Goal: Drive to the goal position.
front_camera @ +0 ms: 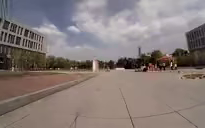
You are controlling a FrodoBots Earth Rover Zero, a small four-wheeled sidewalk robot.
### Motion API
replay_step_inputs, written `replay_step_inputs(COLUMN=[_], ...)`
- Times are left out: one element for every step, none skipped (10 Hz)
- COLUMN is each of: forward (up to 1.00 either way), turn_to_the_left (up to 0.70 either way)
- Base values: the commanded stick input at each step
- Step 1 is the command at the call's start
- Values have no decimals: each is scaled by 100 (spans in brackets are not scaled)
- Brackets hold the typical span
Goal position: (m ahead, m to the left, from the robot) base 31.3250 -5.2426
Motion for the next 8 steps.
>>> replay_step_inputs(forward=[100, 100, 100, 100, 100, 100, 100, 100], turn_to_the_left=[2, 2, 2, -3, -21, -38, -38, -19])
